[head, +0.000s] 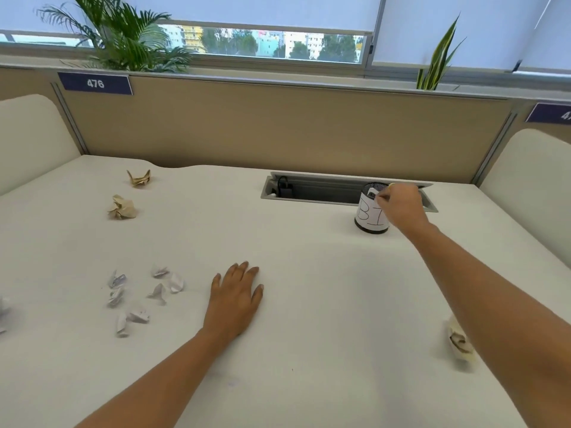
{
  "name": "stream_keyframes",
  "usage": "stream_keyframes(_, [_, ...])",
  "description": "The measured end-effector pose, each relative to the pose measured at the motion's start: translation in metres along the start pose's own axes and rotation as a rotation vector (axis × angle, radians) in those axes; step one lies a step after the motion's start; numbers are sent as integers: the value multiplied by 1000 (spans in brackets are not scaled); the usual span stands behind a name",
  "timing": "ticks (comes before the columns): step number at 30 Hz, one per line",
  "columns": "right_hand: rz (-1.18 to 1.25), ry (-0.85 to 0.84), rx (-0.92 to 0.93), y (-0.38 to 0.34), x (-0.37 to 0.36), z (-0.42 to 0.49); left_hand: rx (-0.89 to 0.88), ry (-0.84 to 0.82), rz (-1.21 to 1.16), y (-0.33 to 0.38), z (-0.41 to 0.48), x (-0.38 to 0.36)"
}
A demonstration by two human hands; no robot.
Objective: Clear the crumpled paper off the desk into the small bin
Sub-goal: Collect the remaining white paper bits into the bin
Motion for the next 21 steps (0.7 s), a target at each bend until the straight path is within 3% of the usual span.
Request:
stream_keyframes(9, [50, -111, -251, 7, -20, 58, -1, 32, -10, 0, -1, -2])
stream_keyframes(21, [63, -80, -161, 7, -37, 66, 10, 38, -12, 0, 0, -2])
Point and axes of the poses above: each hand's wrist, its own z-axis towards the middle knuckle, its own x-axis out of the back of the hand, y = z × x, the point moved 4 cm from there along z, towards the middle knuckle, and after that the axes turned 14 degrees about -x, right-handed, at the moved point
